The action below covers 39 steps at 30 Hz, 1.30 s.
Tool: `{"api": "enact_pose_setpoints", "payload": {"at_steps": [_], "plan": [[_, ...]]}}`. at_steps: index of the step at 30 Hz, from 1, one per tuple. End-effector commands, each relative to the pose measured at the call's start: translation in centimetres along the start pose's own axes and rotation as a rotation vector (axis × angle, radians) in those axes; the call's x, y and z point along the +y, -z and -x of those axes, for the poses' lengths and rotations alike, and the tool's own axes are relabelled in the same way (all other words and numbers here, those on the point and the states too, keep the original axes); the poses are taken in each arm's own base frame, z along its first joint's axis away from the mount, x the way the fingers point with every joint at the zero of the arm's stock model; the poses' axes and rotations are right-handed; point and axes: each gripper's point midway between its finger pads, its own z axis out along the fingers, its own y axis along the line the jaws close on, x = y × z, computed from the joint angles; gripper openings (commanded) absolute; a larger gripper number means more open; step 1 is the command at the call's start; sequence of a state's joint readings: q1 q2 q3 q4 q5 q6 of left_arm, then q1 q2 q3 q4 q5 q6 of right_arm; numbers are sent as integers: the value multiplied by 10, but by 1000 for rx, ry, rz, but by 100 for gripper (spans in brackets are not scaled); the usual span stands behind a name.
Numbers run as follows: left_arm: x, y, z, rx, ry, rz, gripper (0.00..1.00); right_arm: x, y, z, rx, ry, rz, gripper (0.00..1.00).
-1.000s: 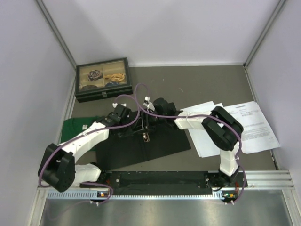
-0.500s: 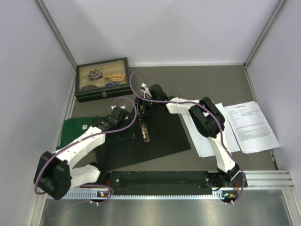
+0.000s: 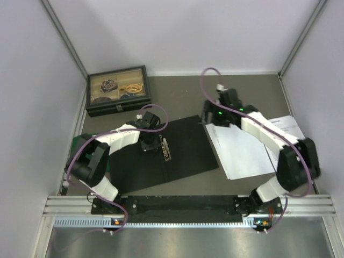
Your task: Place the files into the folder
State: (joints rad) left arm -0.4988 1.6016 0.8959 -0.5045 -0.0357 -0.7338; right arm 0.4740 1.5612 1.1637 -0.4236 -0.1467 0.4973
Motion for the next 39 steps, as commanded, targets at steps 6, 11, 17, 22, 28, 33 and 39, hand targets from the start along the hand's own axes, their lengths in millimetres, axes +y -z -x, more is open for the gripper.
{"api": "enact_pose_setpoints", "payload": {"at_steps": [6, 11, 17, 22, 28, 33, 39], "plan": [[-1, 32, 55, -140, -128, 50, 16, -188, 75, -14, -44, -366, -464, 86], [-88, 99, 64, -222, -217, -245, 41, -231, 87, 5, -62, -443, -489, 88], [-242, 114, 5, -107, -356, -675, 44, -274, 78, 29, -38, -354, -499, 85], [-329, 56, -22, -50, -437, -802, 31, -293, 51, 29, -2, -285, -435, 81], [-372, -3, -25, -18, -466, -794, 25, -306, 27, 19, 25, -322, -365, 74], [-361, -39, -25, -4, -433, -681, 20, -297, 19, 3, 61, -359, -310, 73], [-328, -83, -38, 79, -359, -534, 13, -273, 30, -1, 50, -402, -262, 73]]}}
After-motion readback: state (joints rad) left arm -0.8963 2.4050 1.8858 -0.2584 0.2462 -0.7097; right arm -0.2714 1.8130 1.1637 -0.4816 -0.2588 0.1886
